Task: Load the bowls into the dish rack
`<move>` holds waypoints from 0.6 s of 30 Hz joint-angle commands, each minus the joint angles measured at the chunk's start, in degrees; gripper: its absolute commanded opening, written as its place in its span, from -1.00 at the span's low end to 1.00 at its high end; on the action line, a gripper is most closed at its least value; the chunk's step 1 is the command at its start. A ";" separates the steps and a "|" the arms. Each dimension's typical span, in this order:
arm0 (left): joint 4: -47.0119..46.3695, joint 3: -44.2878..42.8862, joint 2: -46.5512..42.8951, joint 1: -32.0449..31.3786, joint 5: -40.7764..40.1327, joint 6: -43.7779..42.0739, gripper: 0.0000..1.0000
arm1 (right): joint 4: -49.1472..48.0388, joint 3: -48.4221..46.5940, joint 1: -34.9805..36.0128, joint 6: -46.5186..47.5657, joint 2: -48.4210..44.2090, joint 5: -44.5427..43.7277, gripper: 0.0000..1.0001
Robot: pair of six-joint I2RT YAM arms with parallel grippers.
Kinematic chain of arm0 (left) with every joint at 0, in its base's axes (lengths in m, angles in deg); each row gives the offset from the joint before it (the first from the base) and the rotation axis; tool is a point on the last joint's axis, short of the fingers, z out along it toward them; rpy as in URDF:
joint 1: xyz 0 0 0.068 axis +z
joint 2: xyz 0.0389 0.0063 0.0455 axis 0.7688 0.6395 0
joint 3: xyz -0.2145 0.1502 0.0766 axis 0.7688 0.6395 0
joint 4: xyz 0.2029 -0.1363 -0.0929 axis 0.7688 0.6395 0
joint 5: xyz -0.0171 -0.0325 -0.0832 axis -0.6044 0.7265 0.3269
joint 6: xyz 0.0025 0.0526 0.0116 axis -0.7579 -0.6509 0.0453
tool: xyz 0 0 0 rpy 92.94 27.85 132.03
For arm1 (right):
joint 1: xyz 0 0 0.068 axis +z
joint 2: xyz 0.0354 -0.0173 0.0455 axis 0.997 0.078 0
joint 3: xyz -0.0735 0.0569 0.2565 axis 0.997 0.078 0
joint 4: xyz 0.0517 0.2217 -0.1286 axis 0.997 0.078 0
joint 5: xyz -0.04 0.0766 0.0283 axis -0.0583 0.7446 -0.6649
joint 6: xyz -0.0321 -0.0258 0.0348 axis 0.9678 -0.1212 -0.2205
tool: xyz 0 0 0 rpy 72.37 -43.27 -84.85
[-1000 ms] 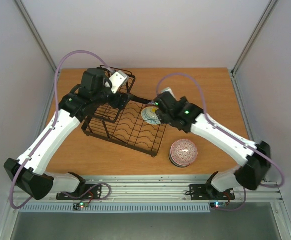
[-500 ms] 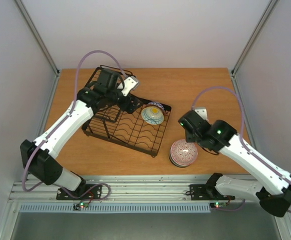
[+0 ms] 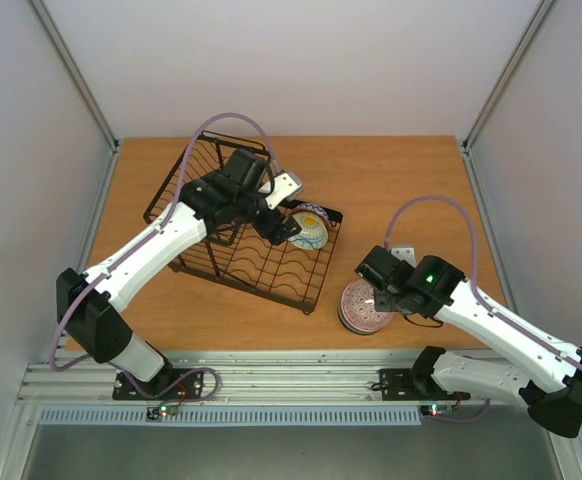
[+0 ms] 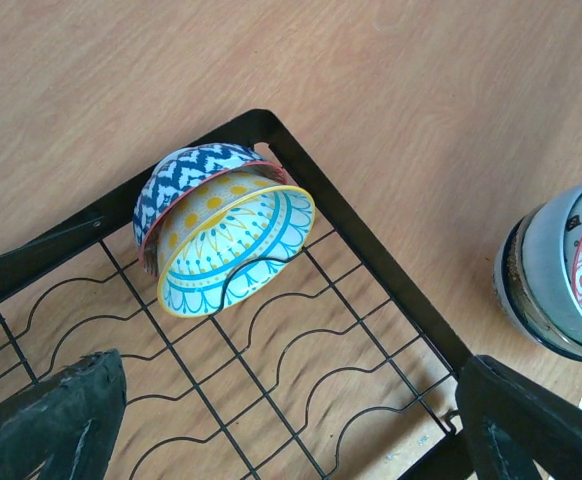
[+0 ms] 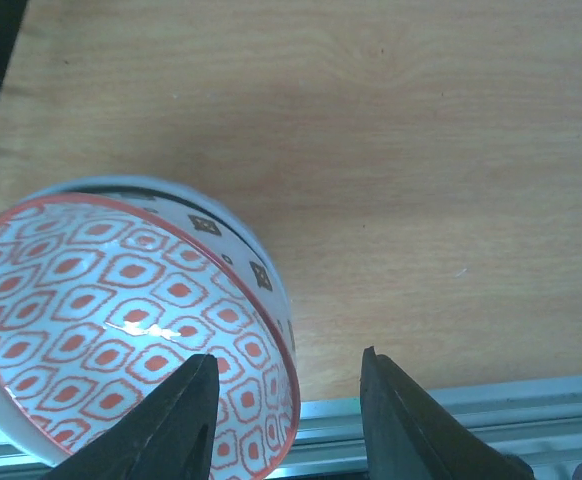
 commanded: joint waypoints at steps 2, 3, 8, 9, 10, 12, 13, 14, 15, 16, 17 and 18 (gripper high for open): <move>0.13 -2.00 0.27 0.01 -0.67 -0.67 0.82 | -1.65 2.69 0.69 -4.01 0.36 0.28 -0.19; 0.16 -1.92 0.22 0.02 -0.60 -0.68 0.82 | -1.85 3.13 0.76 -4.34 0.50 0.05 -0.19; -0.11 -1.70 0.30 0.02 -0.19 -0.48 0.82 | -3.94 5.47 0.77 -4.65 1.79 0.01 -0.25; -0.14 -1.69 0.33 0.01 -0.19 -0.55 0.82 | -4.32 5.79 0.77 -4.64 2.15 0.20 -0.32; -0.11 -1.69 0.30 -0.01 -0.16 -0.51 0.82 | -4.68 5.97 0.77 -4.59 2.46 0.44 -0.35; -0.06 -1.69 0.30 0.06 -0.11 -0.47 0.82 | -5.35 6.29 0.80 -4.33 2.86 0.50 -0.50; -0.09 -1.74 0.25 0.02 -0.10 -0.44 0.82 | -5.58 6.36 0.78 -4.27 2.87 0.43 -0.59; -0.16 -1.62 0.19 0.05 -0.08 -0.42 0.82 | -5.63 6.22 0.81 -4.18 2.81 0.37 -0.71; -0.21 -1.63 0.10 0.03 -0.15 -0.39 0.82 | -5.61 6.02 0.79 -4.22 2.66 0.31 -0.84; -0.24 -1.58 0.03 0.08 -0.11 -0.39 0.82 | -5.50 5.89 0.85 -4.25 2.38 0.20 -0.95; -0.27 -1.53 -0.02 0.02 -0.18 -0.39 0.82 | -5.20 5.59 0.86 -4.30 2.16 0.09 -0.97; -0.33 -1.52 -0.01 0.04 -0.19 -0.38 0.82 | -4.68 5.31 0.86 -4.49 1.79 -0.19 -0.97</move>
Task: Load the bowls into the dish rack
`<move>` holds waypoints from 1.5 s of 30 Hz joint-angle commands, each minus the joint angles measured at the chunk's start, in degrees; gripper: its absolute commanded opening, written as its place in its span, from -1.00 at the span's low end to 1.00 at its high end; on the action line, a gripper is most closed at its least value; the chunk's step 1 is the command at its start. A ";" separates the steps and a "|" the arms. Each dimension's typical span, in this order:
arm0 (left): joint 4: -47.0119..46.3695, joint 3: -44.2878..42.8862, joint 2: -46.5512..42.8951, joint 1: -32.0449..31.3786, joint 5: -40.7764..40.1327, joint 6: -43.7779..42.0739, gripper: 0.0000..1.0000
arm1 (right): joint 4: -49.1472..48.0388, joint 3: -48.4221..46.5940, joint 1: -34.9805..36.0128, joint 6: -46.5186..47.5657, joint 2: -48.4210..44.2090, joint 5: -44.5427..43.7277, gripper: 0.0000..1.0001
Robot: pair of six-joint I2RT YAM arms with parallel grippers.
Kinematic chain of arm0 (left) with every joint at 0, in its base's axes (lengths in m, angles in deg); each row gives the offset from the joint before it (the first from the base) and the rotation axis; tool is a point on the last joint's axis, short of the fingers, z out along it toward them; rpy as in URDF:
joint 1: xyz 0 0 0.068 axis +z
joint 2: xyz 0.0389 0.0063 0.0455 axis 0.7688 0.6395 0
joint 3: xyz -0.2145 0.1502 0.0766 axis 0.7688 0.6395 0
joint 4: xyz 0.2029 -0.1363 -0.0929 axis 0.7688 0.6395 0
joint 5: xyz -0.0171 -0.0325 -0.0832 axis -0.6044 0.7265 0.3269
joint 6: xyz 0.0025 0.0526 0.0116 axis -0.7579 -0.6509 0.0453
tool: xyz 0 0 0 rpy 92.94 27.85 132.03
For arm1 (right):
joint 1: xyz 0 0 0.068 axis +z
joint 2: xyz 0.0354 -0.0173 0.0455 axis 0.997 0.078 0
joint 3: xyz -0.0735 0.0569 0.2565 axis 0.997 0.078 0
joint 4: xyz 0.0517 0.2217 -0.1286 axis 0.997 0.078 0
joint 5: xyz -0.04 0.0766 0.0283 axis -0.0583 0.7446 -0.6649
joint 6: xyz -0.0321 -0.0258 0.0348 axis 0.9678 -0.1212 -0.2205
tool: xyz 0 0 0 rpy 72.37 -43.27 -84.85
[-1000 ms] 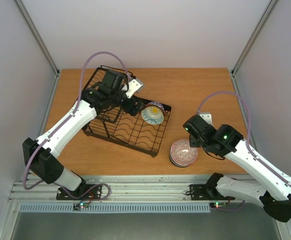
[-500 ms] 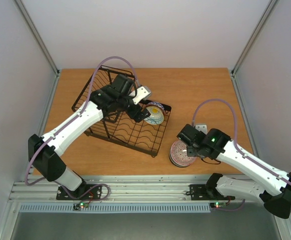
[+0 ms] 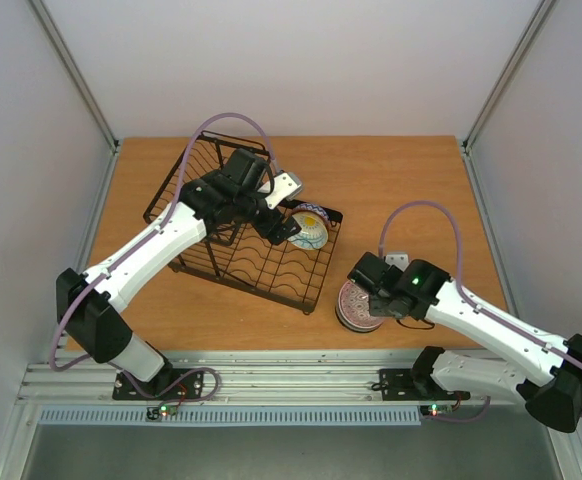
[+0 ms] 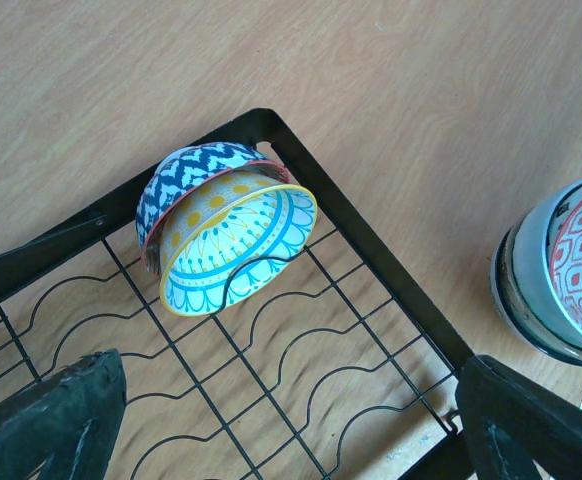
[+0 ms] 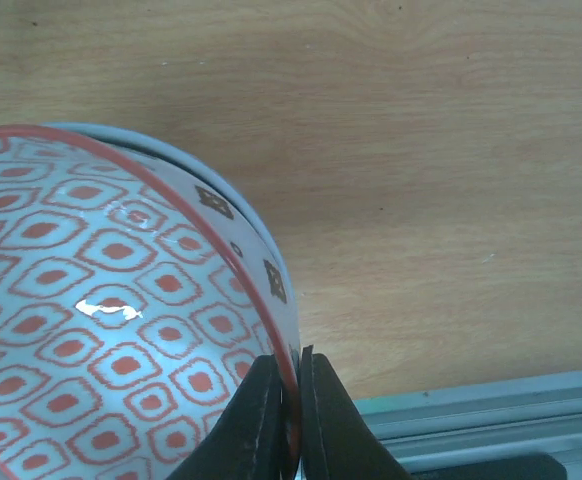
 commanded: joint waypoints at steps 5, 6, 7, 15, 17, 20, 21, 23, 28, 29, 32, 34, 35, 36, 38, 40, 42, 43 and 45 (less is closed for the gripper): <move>-0.47 -1.36 -0.13 0.00 0.51 -0.40 0.82 | 4.50 -5.49 1.58 -1.94 -3.43 -4.13 -0.97; -0.52 -1.34 -0.10 -0.04 0.58 -0.36 0.83 | 5.62 -6.81 1.84 -1.91 -3.95 -4.73 -0.97; -0.46 -1.33 -0.01 -0.13 0.68 -0.32 0.82 | 6.54 -8.30 2.10 -1.78 -4.42 -5.30 -0.97; 0.44 -1.97 0.49 -1.43 3.15 0.11 0.84 | 4.35 -15.44 2.62 3.09 -4.12 -5.97 -0.97; 1.12 -2.53 0.67 -1.75 4.34 0.36 0.84 | 3.04 -16.39 2.62 4.37 -2.01 -6.24 -0.97; 1.93 -3.00 0.65 -1.99 7.65 0.76 0.84 | 0.76 -18.50 2.64 6.65 1.50 -6.76 -0.97; 2.09 -3.05 0.79 -2.13 8.28 0.88 0.84 | -0.31 -19.21 2.62 7.60 2.56 -6.75 -0.97; 2.18 -3.14 1.02 -2.37 8.63 1.00 0.84 | -2.51 -21.07 2.62 9.45 4.61 -6.84 -0.97; 2.27 -3.01 1.76 -2.69 8.61 0.82 0.84 | -6.03 -26.45 2.62 13.26 9.64 -6.78 -0.97; 2.22 -2.97 1.85 -2.66 8.63 0.87 0.84 | -6.70 -27.44 2.63 13.81 10.55 -6.53 -0.97; 2.22 -2.88 2.09 -2.71 8.89 0.82 0.84 | -8.81 -29.81 2.65 15.59 12.39 -5.56 -0.97; 2.20 -2.88 2.13 -2.66 8.86 0.95 0.84 | -10.20 -30.93 2.71 16.57 13.21 -4.64 -0.97; 2.18 -2.88 2.05 -2.65 8.75 0.93 0.84 | -10.63 -31.42 2.75 16.97 13.67 -4.21 -0.97; 2.18 -2.88 2.04 -2.65 8.66 0.95 0.84 | -11.14 -31.75 2.84 17.36 13.85 -4.04 -0.97; 2.12 -2.72 2.02 -2.70 8.57 0.93 0.83 | -12.30 -32.11 3.12 18.05 14.12 -3.53 -0.97; 1.88 -2.55 2.12 -2.71 8.55 0.95 0.82 | -13.69 -32.04 3.53 18.76 14.06 -2.98 -0.97; 1.83 -2.45 2.13 -2.70 8.70 0.91 0.73 | -14.89 -31.87 3.75 19.25 13.95 -2.62 -0.97; 1.95 -2.45 2.17 -2.64 8.99 0.75 0.60 | -15.13 -31.86 3.83 19.35 14.00 -2.62 -0.97; 2.41 -2.53 2.27 -2.66 9.76 0.29 0.05 | -15.61 -31.79 3.85 19.64 14.11 -2.55 -0.97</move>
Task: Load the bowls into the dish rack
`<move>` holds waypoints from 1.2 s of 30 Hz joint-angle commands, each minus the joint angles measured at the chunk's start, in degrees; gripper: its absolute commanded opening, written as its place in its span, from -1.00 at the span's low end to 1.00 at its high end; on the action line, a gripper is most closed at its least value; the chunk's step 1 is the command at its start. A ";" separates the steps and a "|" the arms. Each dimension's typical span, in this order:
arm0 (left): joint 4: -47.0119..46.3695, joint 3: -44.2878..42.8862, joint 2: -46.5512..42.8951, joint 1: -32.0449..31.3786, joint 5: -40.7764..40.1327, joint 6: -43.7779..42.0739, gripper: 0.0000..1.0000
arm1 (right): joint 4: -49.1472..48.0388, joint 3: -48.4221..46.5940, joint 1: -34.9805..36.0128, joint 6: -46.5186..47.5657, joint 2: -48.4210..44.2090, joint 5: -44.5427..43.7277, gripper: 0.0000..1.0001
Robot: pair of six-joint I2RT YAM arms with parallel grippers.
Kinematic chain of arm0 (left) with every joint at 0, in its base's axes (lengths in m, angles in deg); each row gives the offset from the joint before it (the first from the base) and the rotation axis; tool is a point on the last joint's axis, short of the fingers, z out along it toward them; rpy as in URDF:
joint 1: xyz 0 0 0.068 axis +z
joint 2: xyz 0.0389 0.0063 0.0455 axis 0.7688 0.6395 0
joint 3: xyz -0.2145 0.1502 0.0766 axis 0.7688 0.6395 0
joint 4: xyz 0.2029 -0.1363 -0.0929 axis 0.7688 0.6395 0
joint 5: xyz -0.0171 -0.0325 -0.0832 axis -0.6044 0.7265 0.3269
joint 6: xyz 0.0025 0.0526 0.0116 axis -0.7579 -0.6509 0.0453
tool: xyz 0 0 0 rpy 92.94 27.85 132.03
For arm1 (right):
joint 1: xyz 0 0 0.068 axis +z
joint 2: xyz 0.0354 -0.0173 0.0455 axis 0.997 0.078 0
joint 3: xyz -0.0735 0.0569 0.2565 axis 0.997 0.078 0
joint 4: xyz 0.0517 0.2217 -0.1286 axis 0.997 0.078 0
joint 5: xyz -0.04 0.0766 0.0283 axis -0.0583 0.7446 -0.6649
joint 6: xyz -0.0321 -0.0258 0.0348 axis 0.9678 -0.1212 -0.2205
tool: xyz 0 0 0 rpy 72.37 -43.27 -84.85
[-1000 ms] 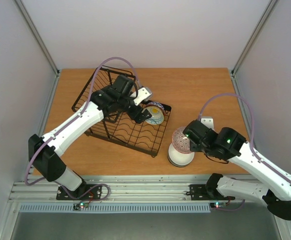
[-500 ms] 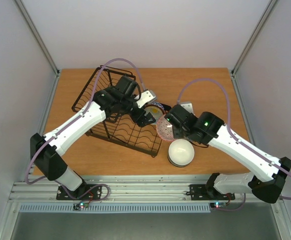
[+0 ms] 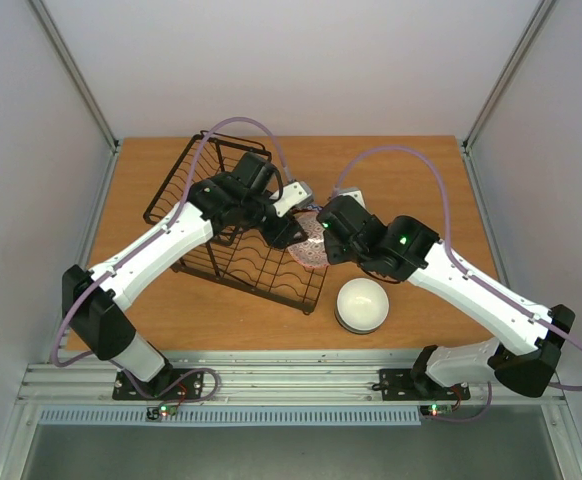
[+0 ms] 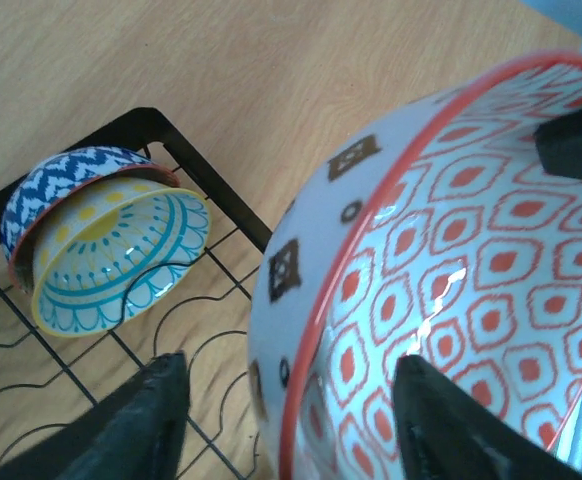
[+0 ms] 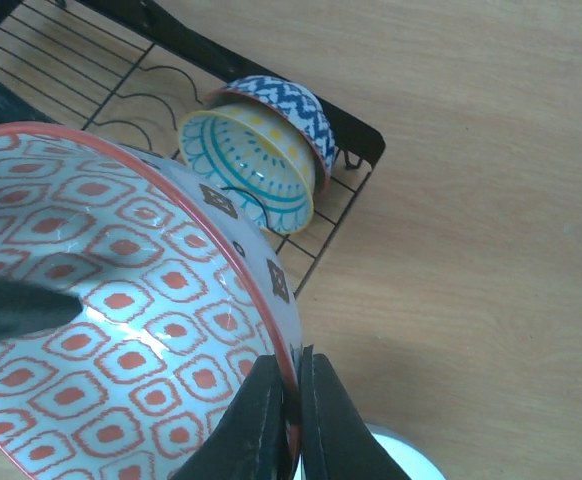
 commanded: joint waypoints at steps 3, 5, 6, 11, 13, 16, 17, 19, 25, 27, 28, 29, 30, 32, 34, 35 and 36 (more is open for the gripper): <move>0.05 -1.08 0.83 -0.27 1.76 -0.60 -0.64 | -5.11 -1.50 0.58 1.90 -0.26 0.18 -0.97; 0.09 -1.11 0.88 -0.21 1.54 -0.72 -0.98 | -5.59 -1.24 0.60 2.03 -0.32 0.10 -0.97; 0.15 -1.02 0.82 -0.28 1.56 -0.79 -0.99 | -5.71 -1.12 0.60 2.08 -0.31 0.08 -0.97; 0.25 -0.65 0.26 -0.28 2.92 -1.30 -0.99 | -6.23 0.00 0.59 2.09 -1.13 -0.34 -0.91; 0.10 -0.31 -0.54 -0.24 3.68 -1.67 -0.99 | -7.79 2.05 0.61 1.85 -3.63 -0.34 -0.49; -0.79 0.71 -2.38 0.47 7.54 -2.51 -0.99 | -12.64 6.97 0.59 1.81 -9.21 2.45 0.16; -0.95 0.97 -2.85 1.14 9.86 -2.54 -0.99 | -14.47 8.58 0.57 1.66 -11.43 3.71 0.31; -1.04 1.23 -3.44 2.78 15.67 -2.65 -0.99 | -17.45 11.57 0.60 1.06 -15.11 6.49 0.46; -2.55 2.25 -3.17 7.00 25.69 -1.08 -0.99 | -25.17 17.95 0.60 -2.97 -21.01 20.12 0.56; -2.66 2.19 -2.45 7.93 28.82 -0.49 -0.99 | -28.35 20.53 0.60 -4.30 -22.08 23.11 0.58; -2.65 2.14 -2.06 8.34 30.23 -0.24 -0.99 | -30.16 21.90 0.60 -4.86 -22.70 23.84 0.61; -2.65 2.10 -1.68 8.71 31.65 -0.09 -0.99 | -31.81 23.46 0.55 -5.46 -23.44 24.13 0.63; -2.55 2.10 -1.28 8.97 32.74 0.07 -0.99 | -33.73 24.99 0.59 -6.04 -24.23 24.36 0.64; -2.72 2.10 -0.85 9.41 33.84 0.43 -0.99 | -37.11 28.08 0.60 -7.16 -25.82 24.62 0.66; -2.96 2.06 -0.54 9.83 35.02 0.83 -0.99 | -39.21 29.94 0.60 -7.81 -26.79 26.34 0.68; -3.05 2.09 -0.40 10.01 35.97 1.08 -0.99 | -39.98 30.74 0.60 -7.89 -27.14 26.83 0.68; -3.18 2.14 -0.33 10.19 36.98 1.18 -0.99 | -41.00 31.25 0.60 -7.85 -27.38 27.16 0.69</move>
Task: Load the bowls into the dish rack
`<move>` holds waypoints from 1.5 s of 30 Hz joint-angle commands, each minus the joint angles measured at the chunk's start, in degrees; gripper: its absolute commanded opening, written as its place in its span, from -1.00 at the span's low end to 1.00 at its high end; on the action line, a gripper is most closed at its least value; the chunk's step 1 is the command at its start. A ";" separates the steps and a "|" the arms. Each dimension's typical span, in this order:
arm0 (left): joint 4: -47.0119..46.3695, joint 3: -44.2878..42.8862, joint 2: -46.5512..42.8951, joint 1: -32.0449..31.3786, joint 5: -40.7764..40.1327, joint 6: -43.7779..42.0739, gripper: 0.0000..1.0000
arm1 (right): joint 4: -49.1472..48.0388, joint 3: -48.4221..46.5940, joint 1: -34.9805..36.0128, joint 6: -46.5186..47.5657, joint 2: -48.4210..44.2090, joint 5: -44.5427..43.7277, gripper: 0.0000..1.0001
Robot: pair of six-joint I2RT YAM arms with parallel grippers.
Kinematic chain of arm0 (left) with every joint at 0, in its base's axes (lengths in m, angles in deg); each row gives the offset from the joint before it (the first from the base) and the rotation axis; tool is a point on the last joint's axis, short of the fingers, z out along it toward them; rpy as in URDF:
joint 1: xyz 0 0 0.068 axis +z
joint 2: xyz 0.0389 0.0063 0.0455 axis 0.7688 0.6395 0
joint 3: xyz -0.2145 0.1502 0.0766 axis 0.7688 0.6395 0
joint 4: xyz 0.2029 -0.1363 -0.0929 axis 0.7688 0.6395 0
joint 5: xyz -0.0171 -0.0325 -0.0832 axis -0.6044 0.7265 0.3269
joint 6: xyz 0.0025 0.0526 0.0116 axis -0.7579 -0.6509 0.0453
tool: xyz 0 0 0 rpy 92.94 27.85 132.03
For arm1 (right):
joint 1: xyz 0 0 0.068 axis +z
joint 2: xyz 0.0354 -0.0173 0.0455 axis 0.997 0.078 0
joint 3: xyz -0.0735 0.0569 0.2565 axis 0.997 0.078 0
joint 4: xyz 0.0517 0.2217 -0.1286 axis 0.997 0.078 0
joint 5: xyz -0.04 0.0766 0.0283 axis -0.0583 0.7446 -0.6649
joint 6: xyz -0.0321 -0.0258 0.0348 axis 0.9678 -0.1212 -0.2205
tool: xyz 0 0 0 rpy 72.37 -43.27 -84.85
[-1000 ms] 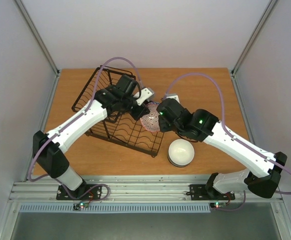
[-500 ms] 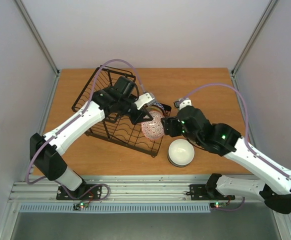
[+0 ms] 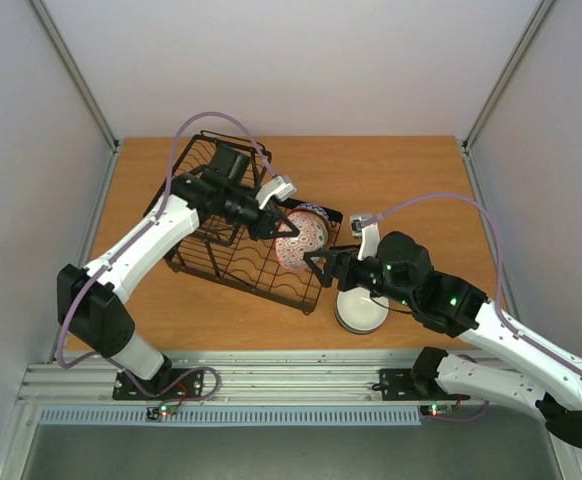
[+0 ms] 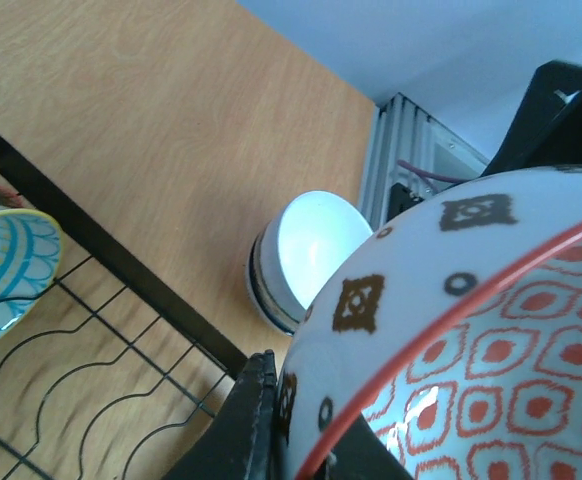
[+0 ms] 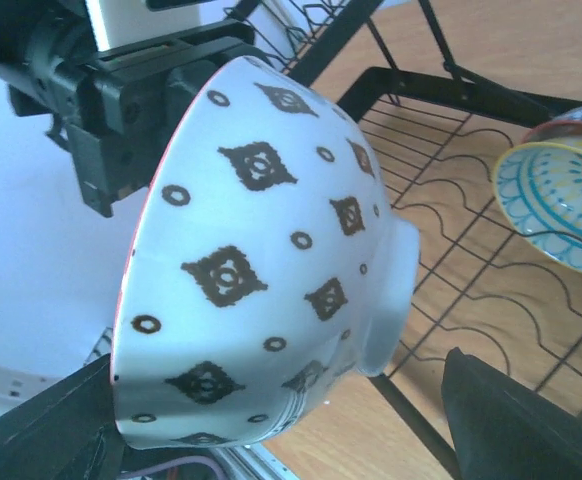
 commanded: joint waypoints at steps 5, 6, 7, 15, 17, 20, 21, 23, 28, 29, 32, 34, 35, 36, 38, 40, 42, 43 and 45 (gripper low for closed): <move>-3.74 -0.17 0.79 1.06 13.36 2.88 -0.99 | -6.86 3.77 -0.06 -1.17 -1.97 3.84 0.69; -3.74 -0.20 0.95 1.09 13.98 2.84 -0.99 | -7.01 3.84 -0.12 -1.06 -2.03 3.73 0.69; -3.80 -0.17 1.11 1.10 14.62 2.85 -0.99 | -7.16 3.86 -0.11 -0.95 -1.95 3.85 0.69; -3.72 -0.33 2.32 1.41 18.71 3.30 -0.99 | -8.81 4.30 -0.11 -0.74 -1.52 4.54 0.27; -3.57 -0.27 2.43 1.37 19.33 3.29 -0.99 | -8.84 4.30 -0.09 -0.50 -1.52 4.58 -0.04; -3.23 -0.39 2.28 1.37 19.47 3.14 -0.99 | -7.79 3.84 -0.06 -0.31 -1.32 3.54 -0.75; -3.03 -0.51 2.06 1.37 18.83 3.04 -0.99 | -7.43 3.67 -0.06 -0.19 -1.29 3.18 -0.93; -3.21 -0.34 1.45 1.37 16.06 2.94 -0.99 | -6.67 3.29 -0.10 0.43 -1.49 2.32 -0.97; -5.03 0.65 -1.36 1.15 2.82 3.74 0.65 | 1.02 -0.91 -0.07 4.21 -0.98 -3.48 -0.97; -5.49 0.90 -2.32 1.11 -0.92 3.83 0.70 | 4.04 -2.96 -0.09 5.39 0.07 -5.15 -0.97; -7.55 2.12 -4.96 0.94 -12.15 3.91 0.77 | 12.50 -8.79 -0.13 9.14 4.68 -9.72 -0.97; -8.64 2.60 -6.25 0.92 -18.84 4.07 0.78 | 17.49 -13.17 -0.13 12.93 9.26 -12.41 -0.97; -9.00 2.73 -6.76 0.93 -21.67 4.15 0.78 | 20.09 -15.51 -0.13 14.53 11.88 -13.66 -0.97; -9.25 2.69 -7.23 0.93 -24.15 4.20 0.78 | 22.47 -18.16 -0.13 16.25 14.84 -14.44 -0.97; -9.65 2.79 -8.09 0.93 -27.97 4.26 0.78 | 26.65 -23.19 -0.21 20.31 21.13 -14.76 -0.97; -10.21 3.11 -9.17 0.94 -30.48 4.29 0.78 | 31.65 -28.98 -0.21 24.98 28.10 -14.60 -0.92; -11.04 3.77 -10.26 1.01 -31.78 4.45 0.78 | 35.58 -33.71 -0.21 27.48 34.92 -15.63 -0.88; -11.33 3.99 -10.72 1.02 -32.38 4.47 0.78 | 36.89 -35.27 -0.21 28.52 38.11 -16.49 -0.88; -11.56 4.12 -11.34 1.10 -33.98 4.31 0.78 | 38.58 -37.50 -0.21 30.57 43.35 -17.70 -0.88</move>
